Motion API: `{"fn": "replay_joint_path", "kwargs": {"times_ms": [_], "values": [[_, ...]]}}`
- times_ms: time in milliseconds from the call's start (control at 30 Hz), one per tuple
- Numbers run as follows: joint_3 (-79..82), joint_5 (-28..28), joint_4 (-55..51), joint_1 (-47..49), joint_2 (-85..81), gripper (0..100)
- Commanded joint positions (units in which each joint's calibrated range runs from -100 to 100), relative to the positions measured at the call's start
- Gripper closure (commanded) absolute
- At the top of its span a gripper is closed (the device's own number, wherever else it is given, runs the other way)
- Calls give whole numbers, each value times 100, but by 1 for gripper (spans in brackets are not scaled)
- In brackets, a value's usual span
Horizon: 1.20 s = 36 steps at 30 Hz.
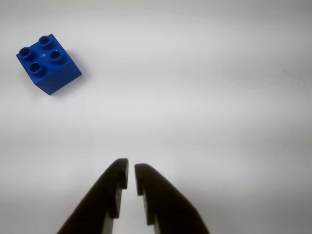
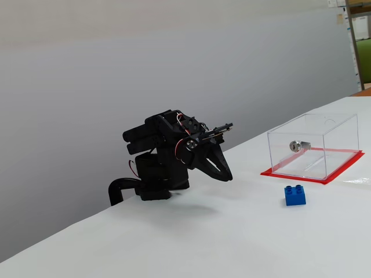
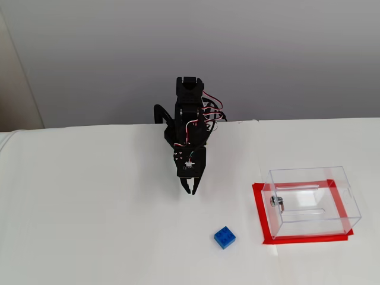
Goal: Pick the blue lego brick and place it into the transparent box
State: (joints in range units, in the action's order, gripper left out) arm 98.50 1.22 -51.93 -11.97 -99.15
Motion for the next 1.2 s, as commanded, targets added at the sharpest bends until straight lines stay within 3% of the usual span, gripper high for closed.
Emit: {"fn": "replay_joint_path", "kwargs": {"times_ms": [0, 1000, 1167], "values": [[51, -18, -12, -49, -59, 99], [42, -18, 6, 17, -25, 99], [51, -18, 571, 454, 17, 99]]}}
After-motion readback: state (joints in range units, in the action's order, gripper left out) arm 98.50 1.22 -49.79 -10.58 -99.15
